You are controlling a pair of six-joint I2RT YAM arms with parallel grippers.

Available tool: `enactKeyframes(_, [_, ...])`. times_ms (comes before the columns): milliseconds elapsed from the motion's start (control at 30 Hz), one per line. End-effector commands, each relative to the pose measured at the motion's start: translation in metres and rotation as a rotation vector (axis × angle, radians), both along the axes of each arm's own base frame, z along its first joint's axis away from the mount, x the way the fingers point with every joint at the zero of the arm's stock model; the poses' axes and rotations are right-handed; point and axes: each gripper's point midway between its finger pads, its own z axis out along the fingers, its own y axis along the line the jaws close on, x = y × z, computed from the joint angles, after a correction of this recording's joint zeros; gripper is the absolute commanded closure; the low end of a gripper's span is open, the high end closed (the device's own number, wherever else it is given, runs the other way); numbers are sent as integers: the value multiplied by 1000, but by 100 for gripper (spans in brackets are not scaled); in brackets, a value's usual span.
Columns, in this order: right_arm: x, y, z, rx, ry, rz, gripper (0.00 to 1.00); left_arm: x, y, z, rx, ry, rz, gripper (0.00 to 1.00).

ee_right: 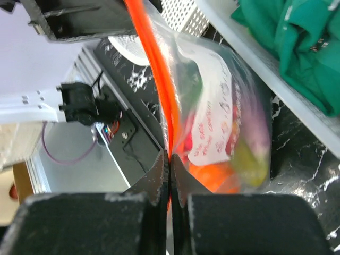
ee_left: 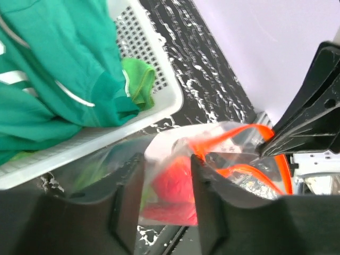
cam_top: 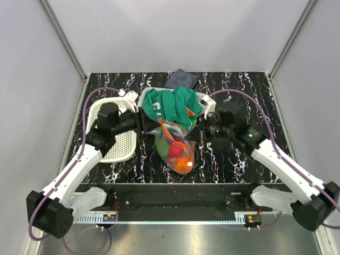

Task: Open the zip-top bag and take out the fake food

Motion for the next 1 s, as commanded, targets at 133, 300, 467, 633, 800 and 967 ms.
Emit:
enactKeyframes(133, [-8,-9,15,152,21,-135,100,-47,-12,69,-100,-123,-116,46])
enactKeyframes(300, [-3,6,6,147,52,-86,100,-86,-41,86,-137,-130,-239,49])
enactKeyframes(467, [3,5,10,156,25,-109,100,-91,-63,61,-78,-47,-231,72])
enactKeyframes(633, [4,1,12,157,4,-126,100,-84,-63,34,-20,60,-41,49])
enactKeyframes(800, [-2,-4,10,161,-2,-134,100,-51,-45,6,37,162,295,33])
enactKeyframes(967, [-5,-8,10,166,-13,-140,100,-22,-43,-6,76,209,470,35])
